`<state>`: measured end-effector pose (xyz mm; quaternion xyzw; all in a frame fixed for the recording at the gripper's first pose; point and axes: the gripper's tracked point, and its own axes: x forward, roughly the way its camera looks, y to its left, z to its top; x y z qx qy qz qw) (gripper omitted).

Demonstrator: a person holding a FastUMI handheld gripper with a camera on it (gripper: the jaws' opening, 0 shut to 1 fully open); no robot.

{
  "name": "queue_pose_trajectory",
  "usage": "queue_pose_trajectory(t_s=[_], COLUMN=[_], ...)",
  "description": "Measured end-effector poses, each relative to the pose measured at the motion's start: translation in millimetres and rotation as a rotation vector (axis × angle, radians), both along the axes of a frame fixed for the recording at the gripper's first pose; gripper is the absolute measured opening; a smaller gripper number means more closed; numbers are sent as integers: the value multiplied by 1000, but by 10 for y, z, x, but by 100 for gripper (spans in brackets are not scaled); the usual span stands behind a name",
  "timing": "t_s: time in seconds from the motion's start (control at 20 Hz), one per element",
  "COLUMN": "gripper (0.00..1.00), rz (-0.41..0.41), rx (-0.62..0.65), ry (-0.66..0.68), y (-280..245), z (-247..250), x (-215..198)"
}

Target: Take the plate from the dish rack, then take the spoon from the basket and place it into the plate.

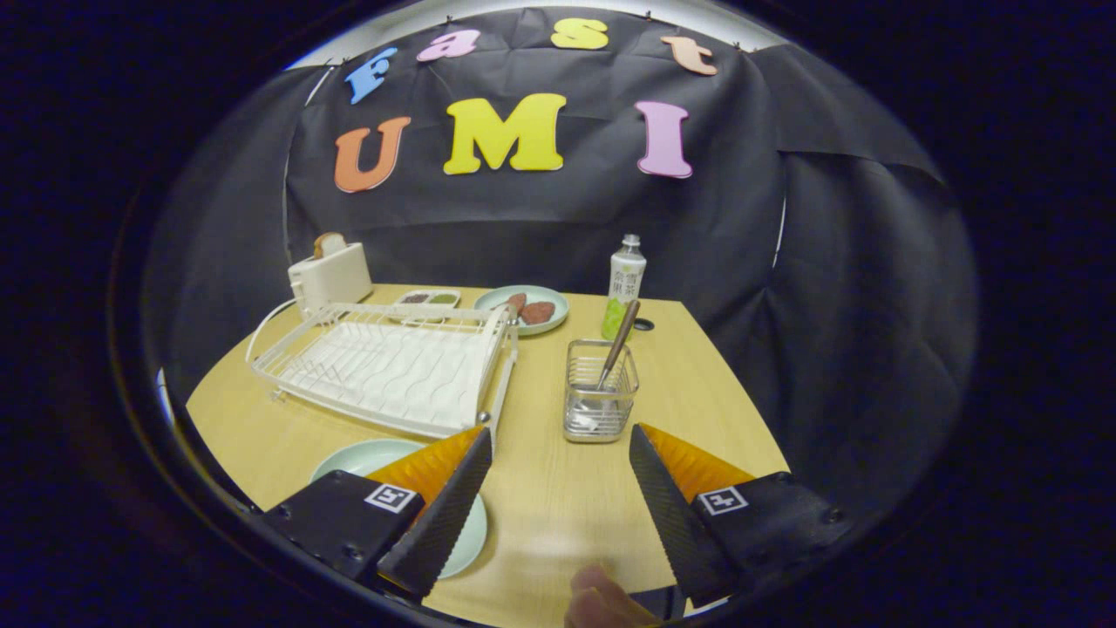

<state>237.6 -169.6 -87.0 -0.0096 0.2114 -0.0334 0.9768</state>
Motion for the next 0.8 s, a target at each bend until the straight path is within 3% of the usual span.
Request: queue_pose_trajectory(t_s=[0.3,0.6,0.8], gripper=[100,100,100], rz=[8,-13,-81], rx=[23,34,76], ry=[-81,-78,-71], y=[-203,-355,-589], z=[70,-36,-18], x=[671,1350,1724])
